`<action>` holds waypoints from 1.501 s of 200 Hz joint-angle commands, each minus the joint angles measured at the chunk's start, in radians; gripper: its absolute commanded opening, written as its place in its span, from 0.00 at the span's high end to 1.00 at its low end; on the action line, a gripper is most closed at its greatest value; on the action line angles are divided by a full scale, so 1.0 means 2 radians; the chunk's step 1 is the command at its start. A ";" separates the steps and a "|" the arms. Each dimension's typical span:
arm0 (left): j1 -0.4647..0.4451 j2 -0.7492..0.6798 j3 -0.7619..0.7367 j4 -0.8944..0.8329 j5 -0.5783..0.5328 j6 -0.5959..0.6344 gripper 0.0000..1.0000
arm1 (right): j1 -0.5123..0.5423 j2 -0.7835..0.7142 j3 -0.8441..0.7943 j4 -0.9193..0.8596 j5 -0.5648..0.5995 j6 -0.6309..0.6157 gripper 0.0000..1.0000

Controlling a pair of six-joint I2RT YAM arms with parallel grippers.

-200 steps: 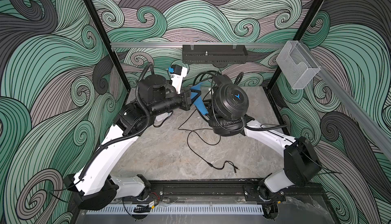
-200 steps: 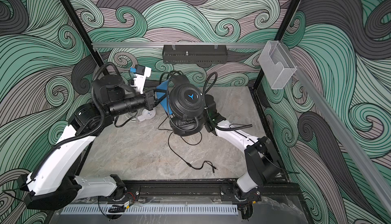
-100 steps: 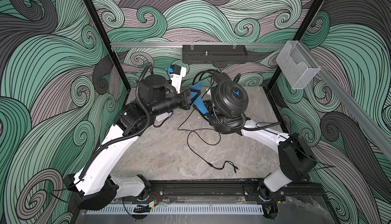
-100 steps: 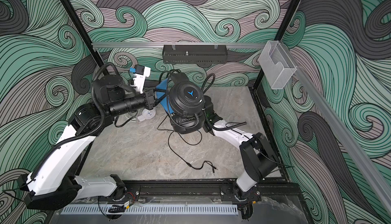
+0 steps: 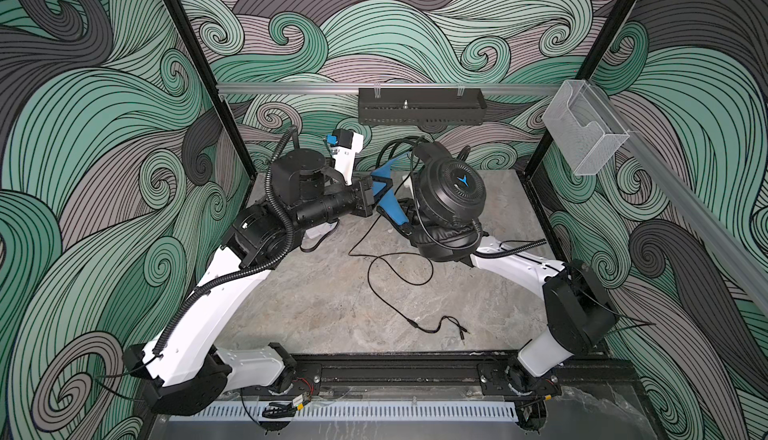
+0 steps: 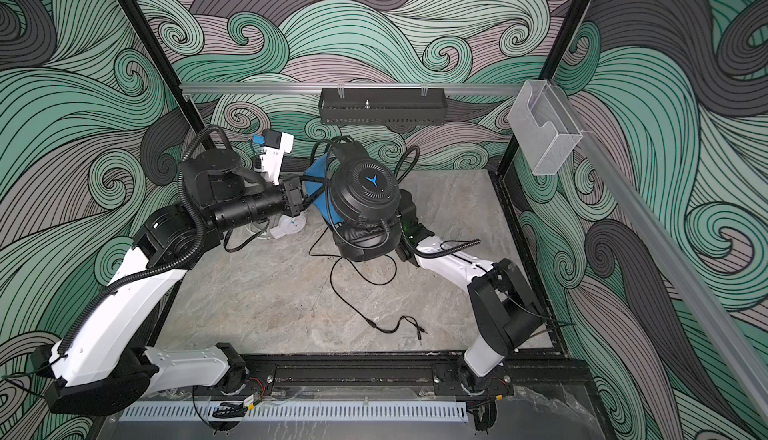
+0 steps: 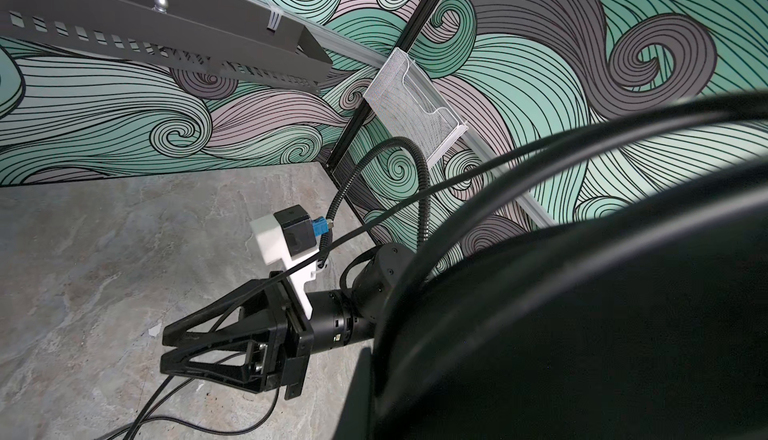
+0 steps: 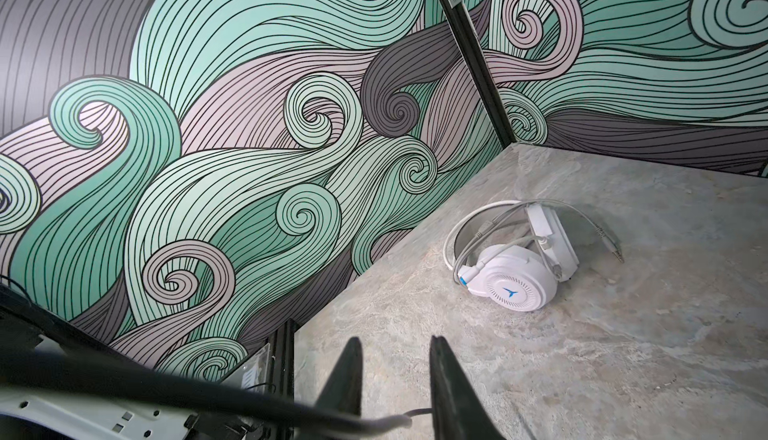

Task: Wrap the headphones

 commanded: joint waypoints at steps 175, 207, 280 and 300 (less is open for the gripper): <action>0.029 0.034 0.012 0.088 -0.189 -0.106 1.00 | 0.097 -0.236 -0.039 -0.466 0.259 -0.317 1.00; 0.035 0.054 0.012 0.098 -0.199 -0.113 1.00 | 0.149 -0.270 -0.037 -0.525 0.331 -0.347 1.00; 0.039 0.081 0.003 0.097 -0.254 -0.109 1.00 | 0.266 -0.270 0.007 -0.611 0.447 -0.385 1.00; 0.039 0.084 0.003 0.101 -0.254 -0.112 1.00 | 0.287 -0.258 0.022 -0.620 0.460 -0.390 1.00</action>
